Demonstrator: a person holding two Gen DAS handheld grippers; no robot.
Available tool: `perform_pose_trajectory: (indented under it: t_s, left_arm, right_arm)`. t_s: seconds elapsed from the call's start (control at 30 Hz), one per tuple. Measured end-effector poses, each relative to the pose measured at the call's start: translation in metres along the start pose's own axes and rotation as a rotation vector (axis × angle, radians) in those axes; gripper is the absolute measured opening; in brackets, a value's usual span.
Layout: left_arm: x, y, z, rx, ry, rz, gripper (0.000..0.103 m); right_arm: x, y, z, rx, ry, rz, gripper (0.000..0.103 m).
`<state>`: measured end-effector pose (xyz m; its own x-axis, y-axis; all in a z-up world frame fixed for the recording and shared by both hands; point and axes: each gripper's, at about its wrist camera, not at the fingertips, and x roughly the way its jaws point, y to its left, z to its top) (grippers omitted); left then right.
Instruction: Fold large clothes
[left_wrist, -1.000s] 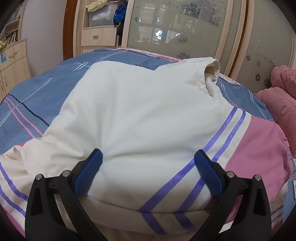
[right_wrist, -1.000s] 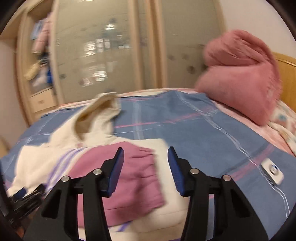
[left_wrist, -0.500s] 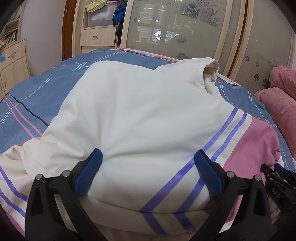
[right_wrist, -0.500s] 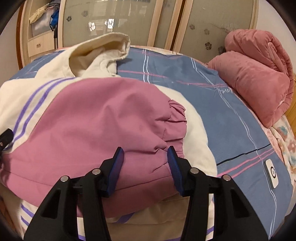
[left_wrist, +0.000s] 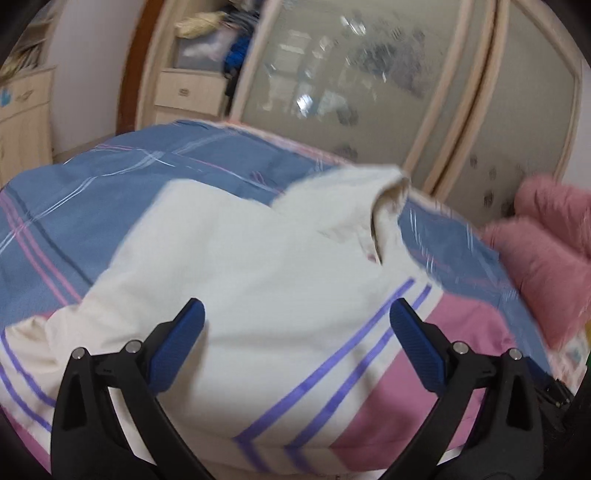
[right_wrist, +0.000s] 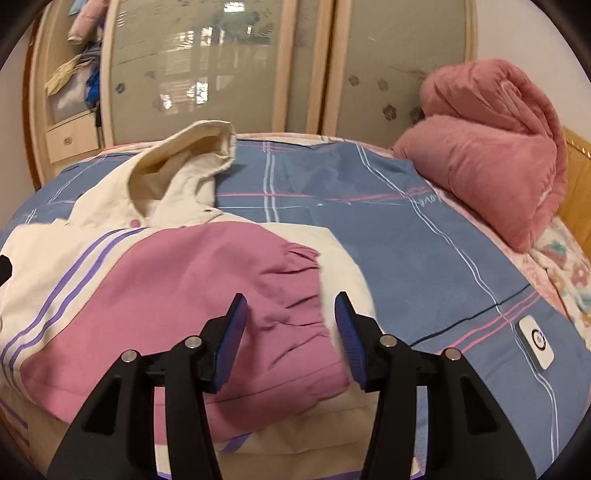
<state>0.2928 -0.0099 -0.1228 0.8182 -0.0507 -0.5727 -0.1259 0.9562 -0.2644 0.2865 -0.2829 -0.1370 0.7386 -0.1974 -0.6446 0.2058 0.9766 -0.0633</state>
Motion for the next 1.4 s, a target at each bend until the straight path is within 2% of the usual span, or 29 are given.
perform_pose_trajectory:
  t_s: [0.07,0.23,0.5,0.57,0.7,0.77,0.83,0.9,1.13,1.23,1.27,1.33,1.4]
  left_arm:
    - [0.01,-0.013,-0.004,0.058,0.03,0.013,0.101]
    - [0.044,-0.037,-0.03,0.221,0.108,0.14,0.101]
    - [0.055,-0.036,-0.031,0.254,0.188,0.173,0.101]
    - [0.048,-0.035,-0.029,0.238,0.195,0.161,0.101]
    - [0.023,-0.028,-0.022,0.154,0.147,0.053,0.101]
    - [0.022,-0.023,-0.027,0.165,0.167,0.056,0.101]
    - [0.028,-0.023,-0.033,0.21,0.171,0.08,0.101]
    - [0.033,-0.024,-0.04,0.24,0.158,0.095,0.101]
    - [0.037,-0.025,-0.043,0.232,0.147,0.103,0.101]
    - [0.018,-0.027,-0.036,0.217,0.094,0.069,0.101]
    - [0.01,-0.029,-0.033,0.223,0.073,0.045,0.101]
    - [0.002,-0.03,-0.028,0.242,0.055,0.053,0.101]
    - [0.017,-0.023,-0.025,0.261,0.147,0.076,0.101]
  right_arm:
    - [0.021,-0.003,-0.005,0.008,0.085,0.003,0.051]
    - [0.032,0.003,-0.011,-0.015,0.124,0.002,0.053]
    - [0.04,0.0,-0.011,0.013,0.152,0.043,0.06]
    - [0.04,0.0,-0.011,0.008,0.153,0.045,0.063]
    - [0.04,0.002,-0.011,0.004,0.153,0.064,0.071]
    - [0.04,0.003,-0.011,0.001,0.156,0.089,0.088]
    - [0.039,0.006,-0.012,-0.002,0.155,0.104,0.095]
    - [0.038,0.009,-0.012,-0.013,0.151,0.092,0.095]
    - [0.04,0.009,-0.011,-0.015,0.152,0.089,0.095]
    - [0.021,-0.002,-0.005,0.047,0.082,0.128,0.095]
    - [0.015,-0.005,-0.003,0.064,0.055,0.123,0.095]
    - [0.003,-0.011,0.001,0.078,-0.004,0.071,0.095]
    - [0.013,-0.009,-0.001,0.052,0.033,0.056,0.095]
